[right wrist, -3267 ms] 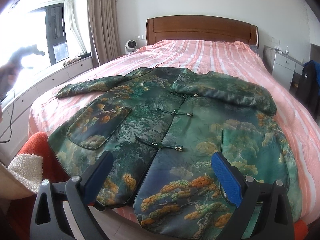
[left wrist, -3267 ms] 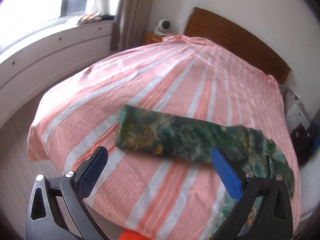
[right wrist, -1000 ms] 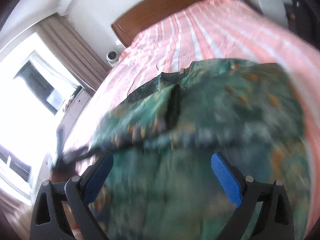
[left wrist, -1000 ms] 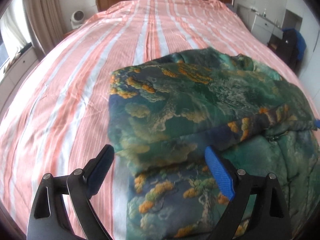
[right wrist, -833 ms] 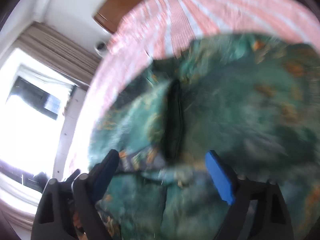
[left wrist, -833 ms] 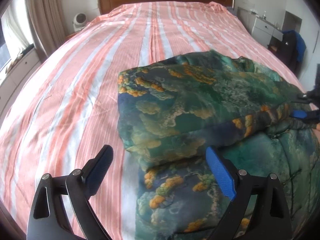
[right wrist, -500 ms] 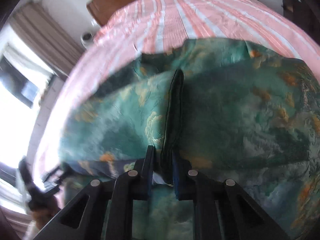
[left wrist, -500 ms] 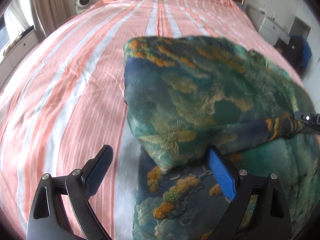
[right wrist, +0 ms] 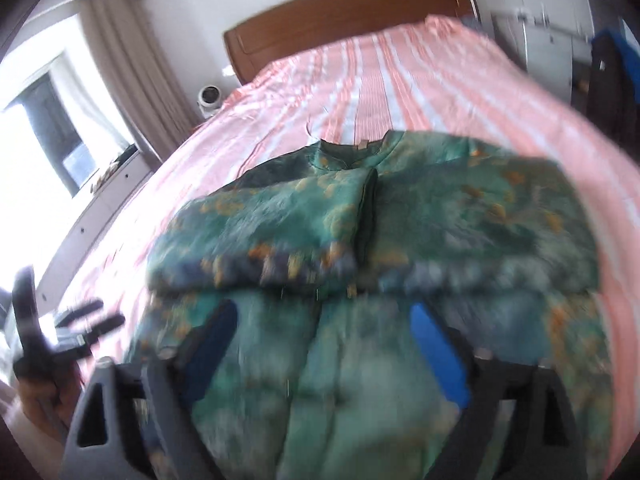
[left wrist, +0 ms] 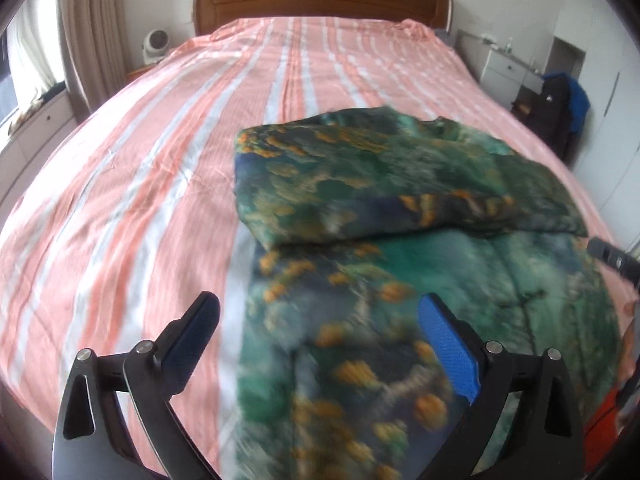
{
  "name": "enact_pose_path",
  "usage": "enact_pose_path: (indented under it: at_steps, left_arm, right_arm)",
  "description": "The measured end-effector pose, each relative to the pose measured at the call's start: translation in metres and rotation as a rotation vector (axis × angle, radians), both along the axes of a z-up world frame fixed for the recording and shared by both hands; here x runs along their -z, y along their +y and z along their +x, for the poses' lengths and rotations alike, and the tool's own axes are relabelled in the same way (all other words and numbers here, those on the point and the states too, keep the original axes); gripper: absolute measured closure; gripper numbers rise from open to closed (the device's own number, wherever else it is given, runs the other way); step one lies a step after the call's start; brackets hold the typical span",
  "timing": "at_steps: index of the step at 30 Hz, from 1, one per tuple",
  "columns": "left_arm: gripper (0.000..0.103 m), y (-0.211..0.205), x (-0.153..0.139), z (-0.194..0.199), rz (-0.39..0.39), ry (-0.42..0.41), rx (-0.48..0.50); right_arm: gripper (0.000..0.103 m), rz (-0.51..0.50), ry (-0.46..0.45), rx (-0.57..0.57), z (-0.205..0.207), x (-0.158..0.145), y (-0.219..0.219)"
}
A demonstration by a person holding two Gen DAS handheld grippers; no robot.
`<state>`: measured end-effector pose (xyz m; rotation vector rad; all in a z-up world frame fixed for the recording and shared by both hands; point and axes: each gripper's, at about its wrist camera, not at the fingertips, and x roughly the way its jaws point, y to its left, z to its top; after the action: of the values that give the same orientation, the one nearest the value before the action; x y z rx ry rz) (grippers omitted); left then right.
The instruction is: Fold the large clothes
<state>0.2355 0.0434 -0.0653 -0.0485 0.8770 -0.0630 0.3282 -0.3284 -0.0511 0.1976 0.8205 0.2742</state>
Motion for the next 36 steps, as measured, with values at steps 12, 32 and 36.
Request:
enact_pose_path:
  at_steps: [12,32,36]
  left_arm:
    - [0.003,-0.075,0.037,-0.089,-0.023,0.011,0.063]
    - [0.003,-0.057,0.045,-0.104,0.033,-0.025,-0.054]
    - [0.003,-0.061,0.044,-0.105,0.053,-0.029,-0.047]
  right_arm:
    - [0.009,-0.259,-0.210,0.017,-0.193,0.032,-0.006]
    - [0.007,-0.324,-0.337,-0.026,-0.212,0.043,0.008]
    - [0.007,-0.326,-0.335,-0.035,-0.213,0.044,0.010]
